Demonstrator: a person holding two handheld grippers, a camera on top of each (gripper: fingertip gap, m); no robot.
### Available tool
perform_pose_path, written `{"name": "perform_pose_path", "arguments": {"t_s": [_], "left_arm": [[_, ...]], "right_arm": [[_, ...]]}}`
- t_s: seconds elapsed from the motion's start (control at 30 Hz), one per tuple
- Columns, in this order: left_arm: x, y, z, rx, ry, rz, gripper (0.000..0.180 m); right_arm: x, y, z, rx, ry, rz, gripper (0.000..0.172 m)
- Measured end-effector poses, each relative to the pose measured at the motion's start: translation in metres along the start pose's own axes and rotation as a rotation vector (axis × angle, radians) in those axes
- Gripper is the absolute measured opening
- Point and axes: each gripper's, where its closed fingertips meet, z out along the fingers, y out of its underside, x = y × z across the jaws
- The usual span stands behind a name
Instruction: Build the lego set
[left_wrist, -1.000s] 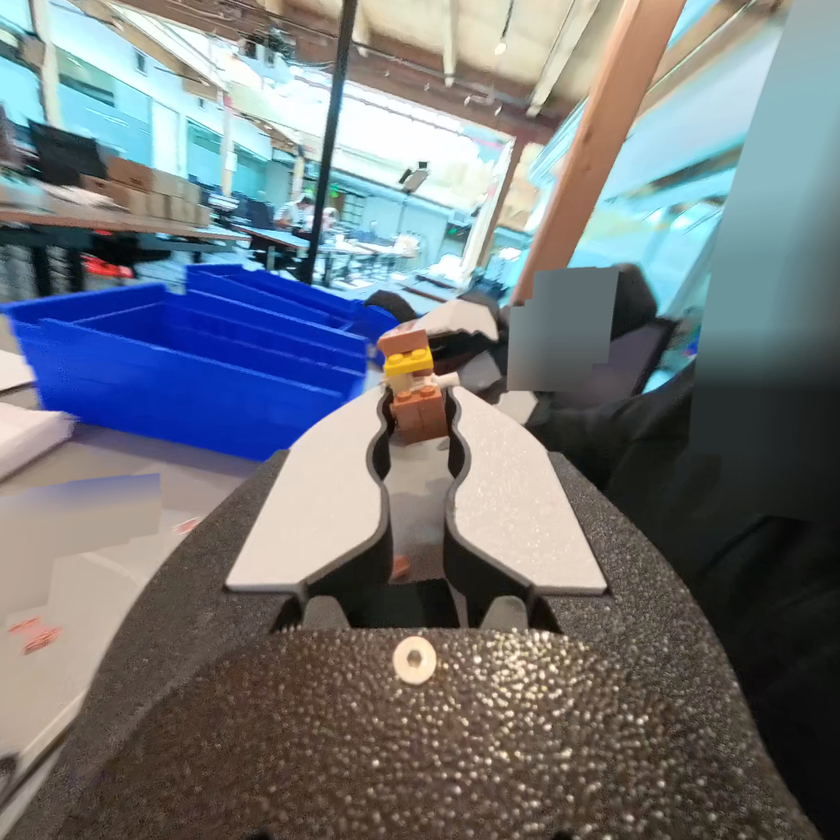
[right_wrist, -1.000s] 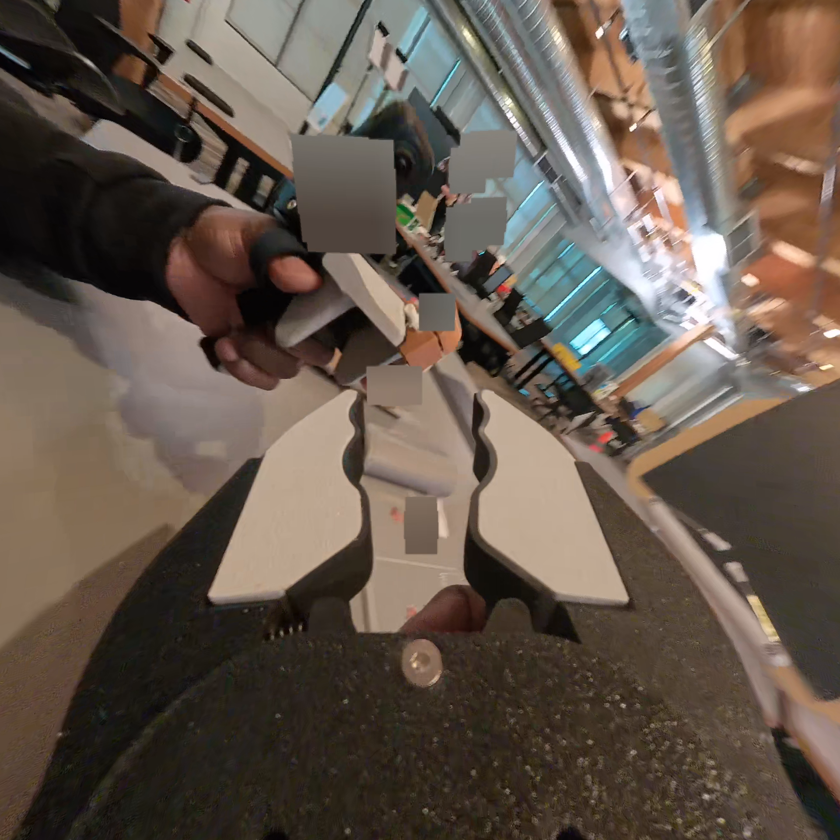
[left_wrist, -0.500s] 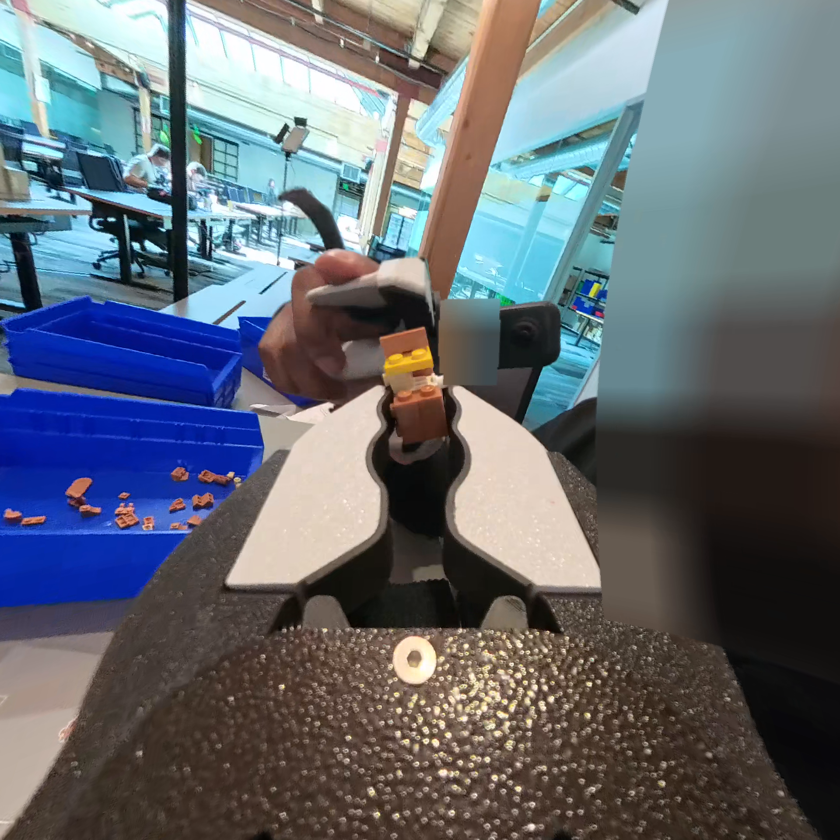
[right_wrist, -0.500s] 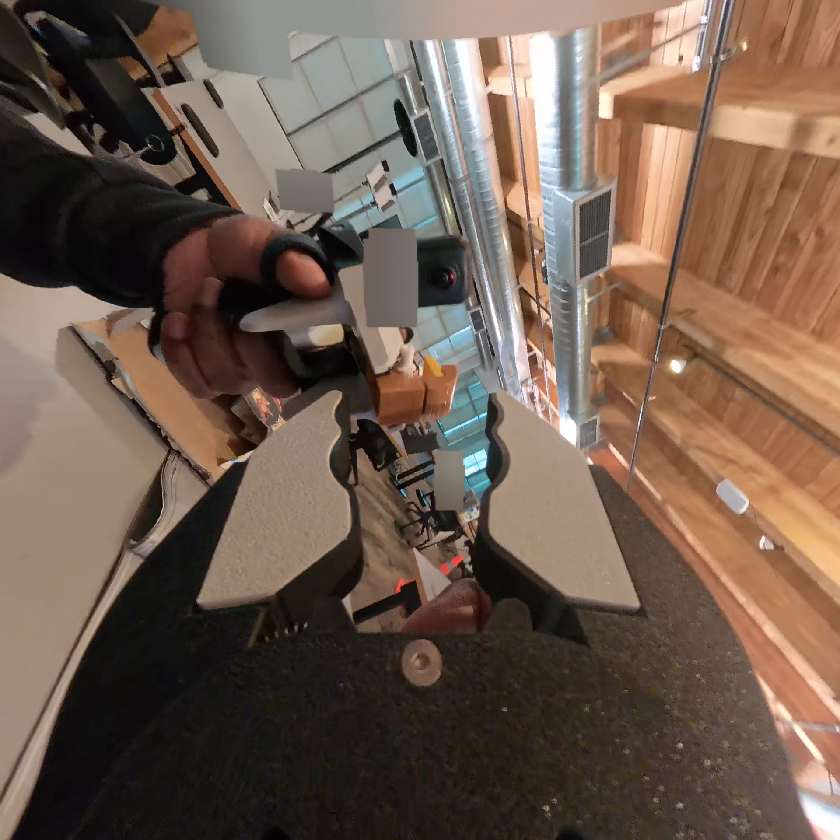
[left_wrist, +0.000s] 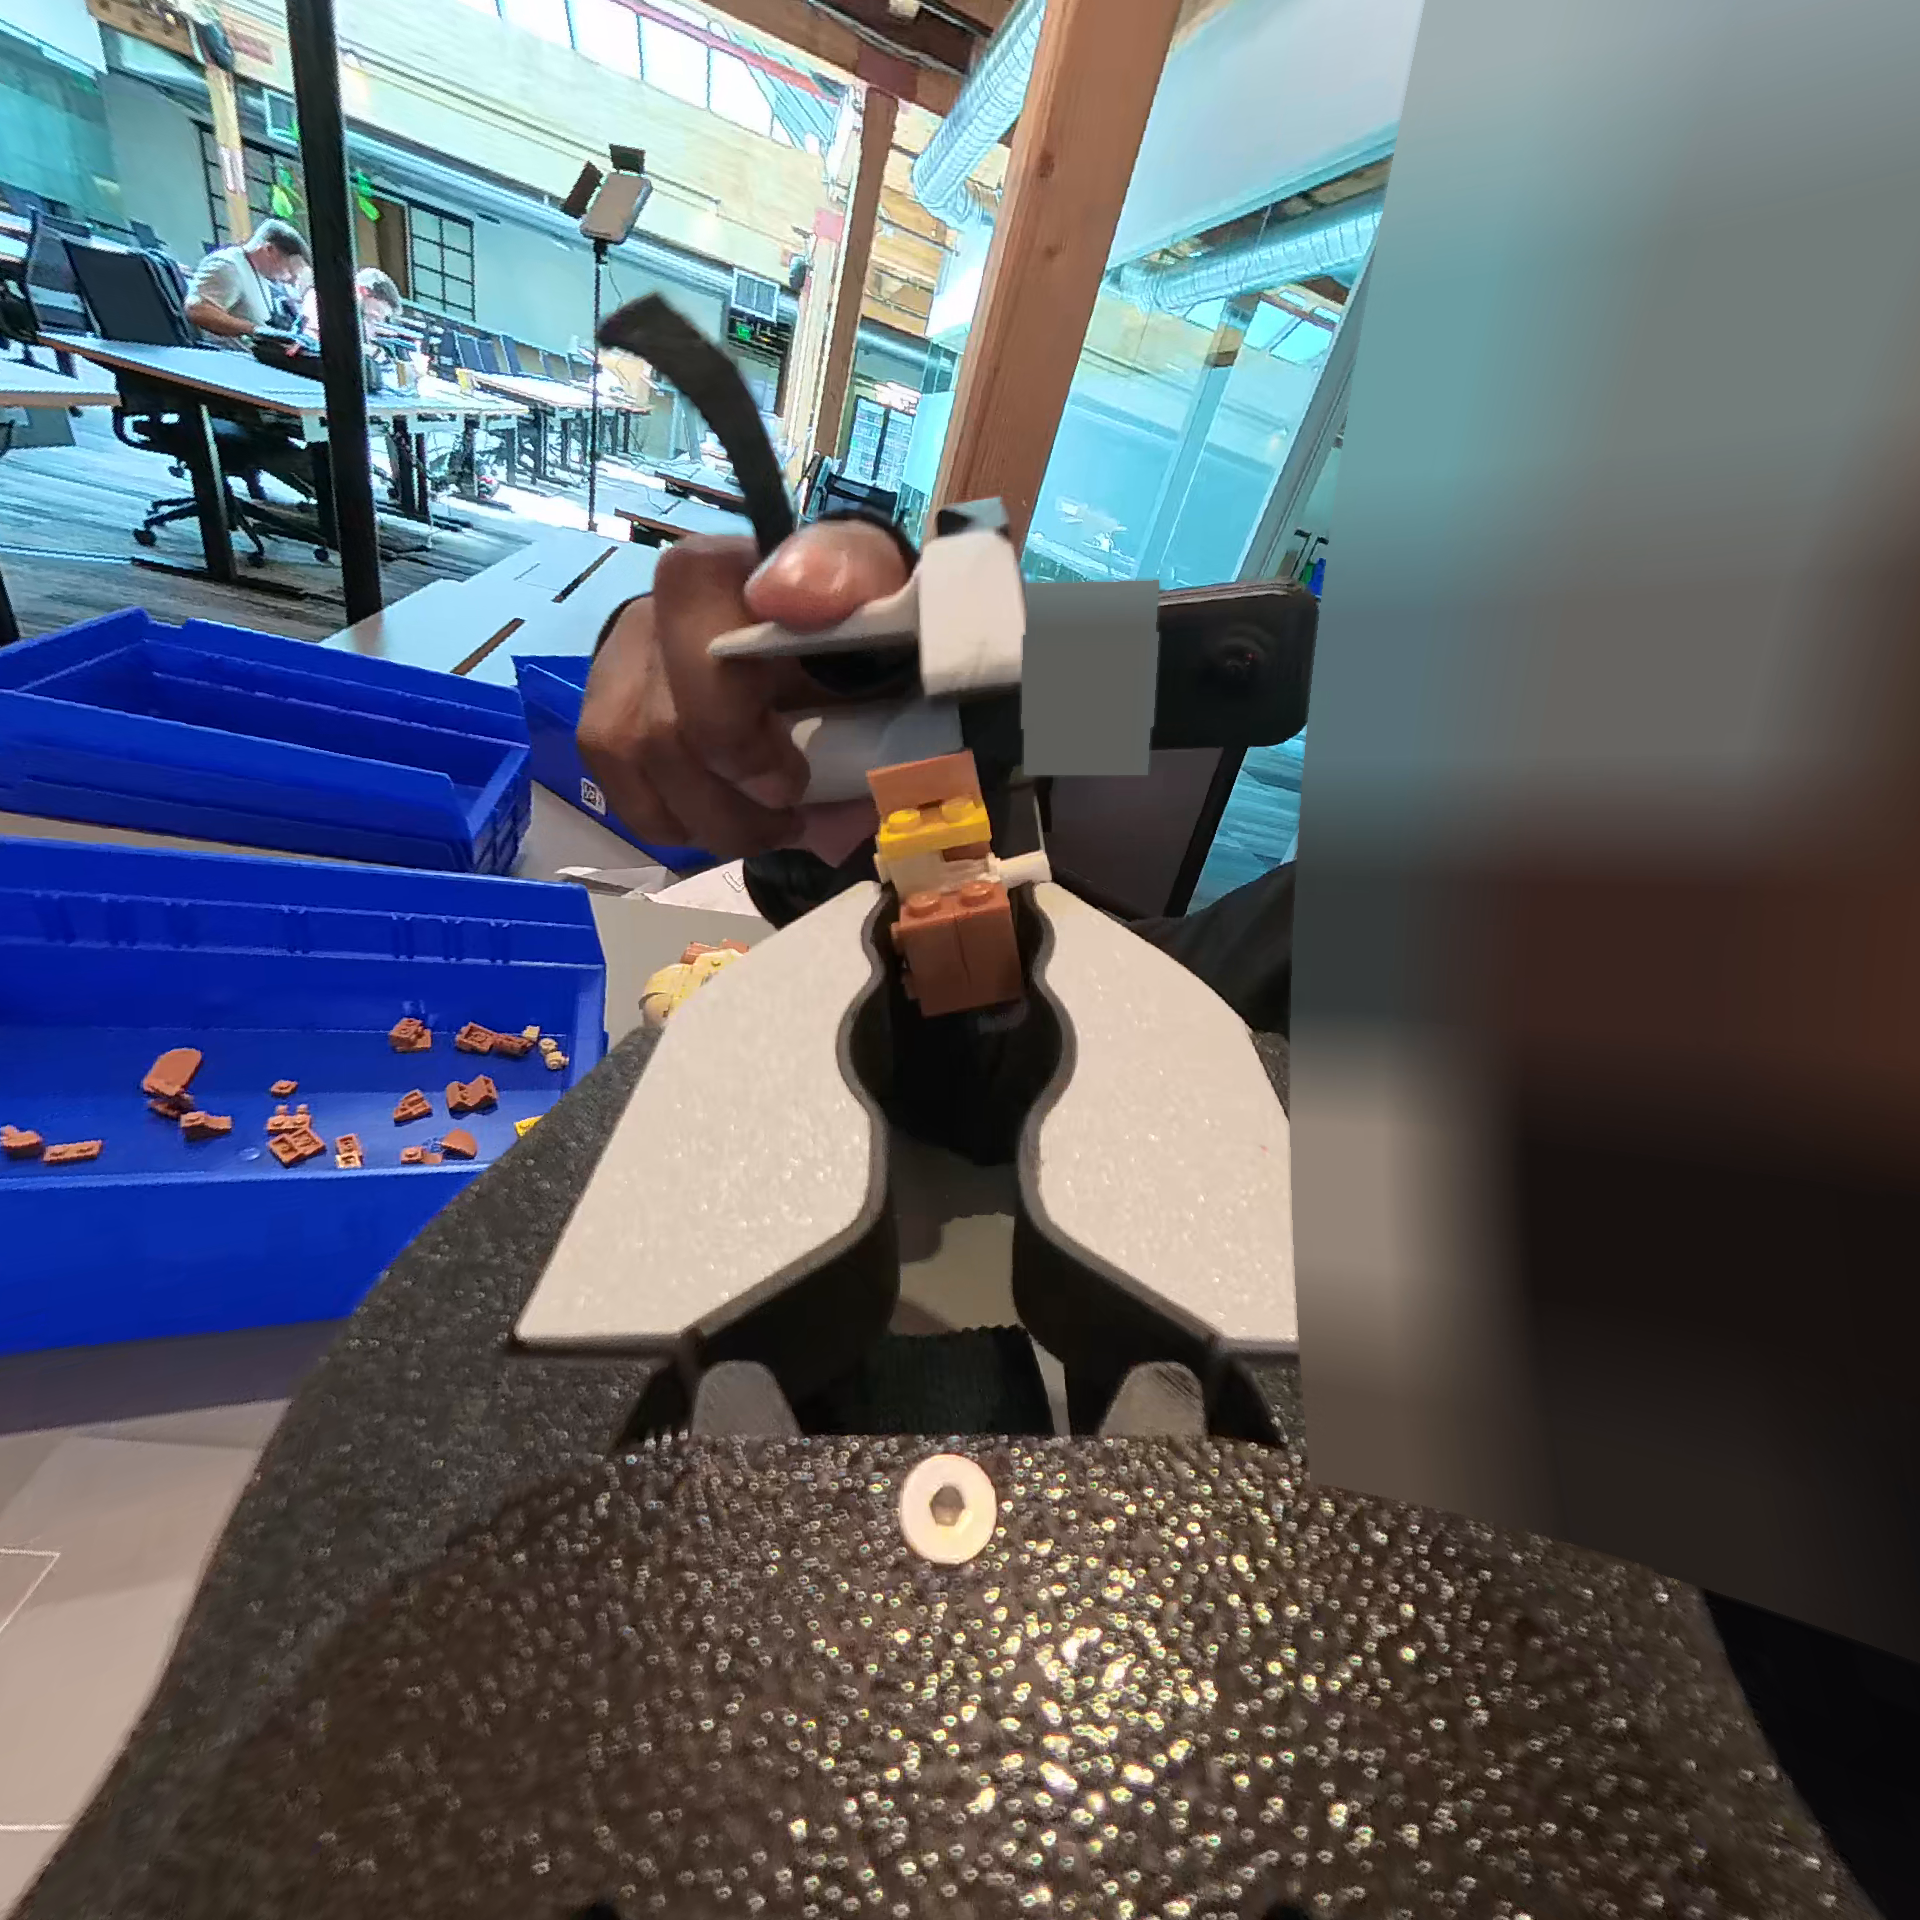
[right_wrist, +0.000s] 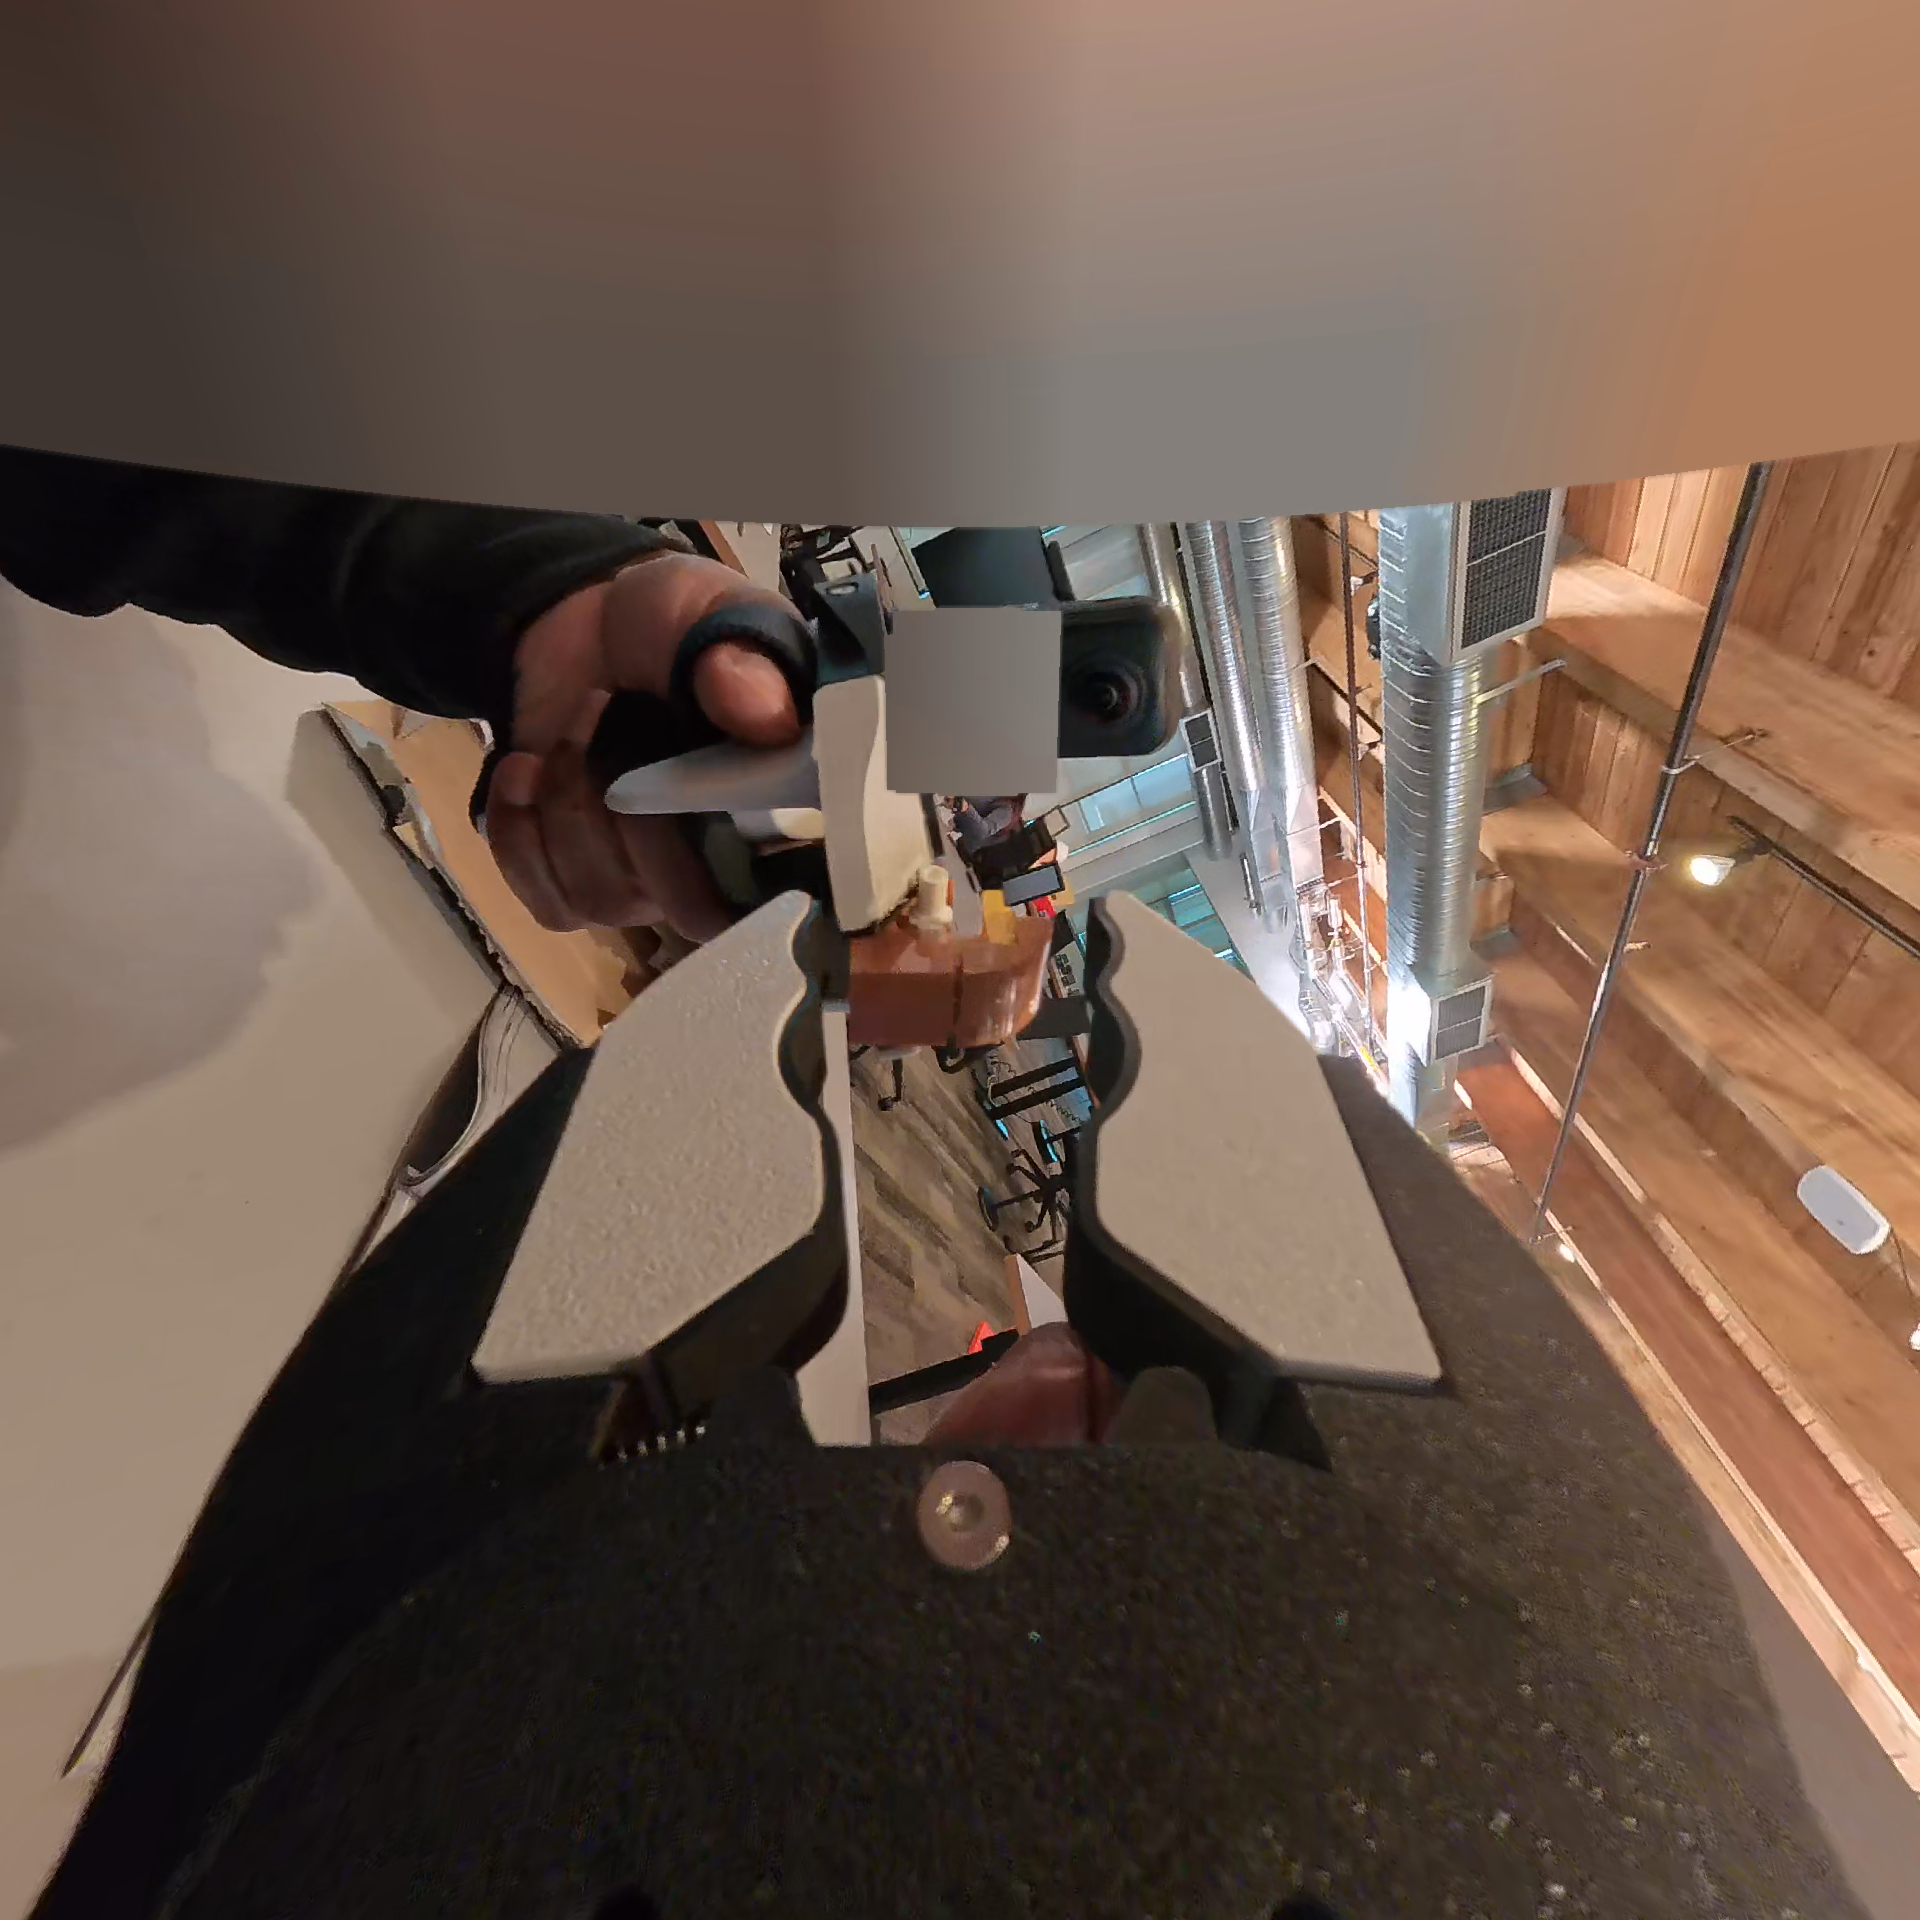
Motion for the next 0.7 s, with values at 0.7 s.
{"name": "perform_pose_path", "arguments": {"t_s": [0.7], "left_arm": [[0.001, -0.011, -0.001, 0.078, -0.023, 0.093, 0.02]], "right_arm": [[0.009, -0.001, 0.008, 0.006, 0.115, -0.004, 0.039]]}}
